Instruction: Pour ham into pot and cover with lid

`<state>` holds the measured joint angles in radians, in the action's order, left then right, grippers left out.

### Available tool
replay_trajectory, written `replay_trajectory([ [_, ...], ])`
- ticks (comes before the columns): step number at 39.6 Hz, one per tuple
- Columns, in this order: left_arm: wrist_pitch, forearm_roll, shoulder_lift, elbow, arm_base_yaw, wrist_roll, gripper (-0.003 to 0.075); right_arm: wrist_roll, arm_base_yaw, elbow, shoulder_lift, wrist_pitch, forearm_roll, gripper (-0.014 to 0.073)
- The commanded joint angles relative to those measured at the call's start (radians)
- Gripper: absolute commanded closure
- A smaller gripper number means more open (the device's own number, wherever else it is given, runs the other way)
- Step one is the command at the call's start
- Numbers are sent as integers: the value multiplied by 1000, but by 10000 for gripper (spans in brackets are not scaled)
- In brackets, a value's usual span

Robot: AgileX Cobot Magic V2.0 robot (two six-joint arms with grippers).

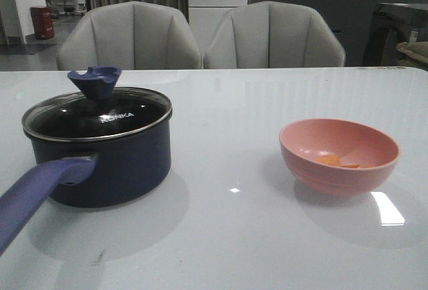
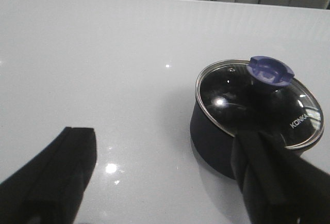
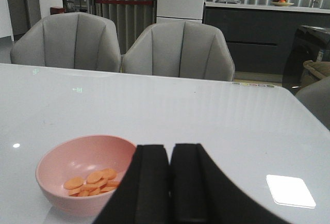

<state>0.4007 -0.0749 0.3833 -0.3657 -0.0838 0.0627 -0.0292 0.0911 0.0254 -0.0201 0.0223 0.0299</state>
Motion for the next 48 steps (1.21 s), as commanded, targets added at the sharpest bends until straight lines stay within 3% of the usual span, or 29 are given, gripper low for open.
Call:
replay_trajectory([
  [1,-63,1,13,-36,-5,6,125,3,-5,11,-9,-79,1,458],
  [8,-120,-33,13,-16,-5,6,124,3,-5,11,-9,-79,1,458],
  [16,-56,-36,64,-96,-7,6,123,3,-5,11,-9,-79,1,458],
  [40,210,-43,566,-528,-23,-50,116,3,-5,11,-9,-79,1,458],
  [48,265,-43,717,-642,-111,-50,32,3,-5,11,-9,-79,1,458],
])
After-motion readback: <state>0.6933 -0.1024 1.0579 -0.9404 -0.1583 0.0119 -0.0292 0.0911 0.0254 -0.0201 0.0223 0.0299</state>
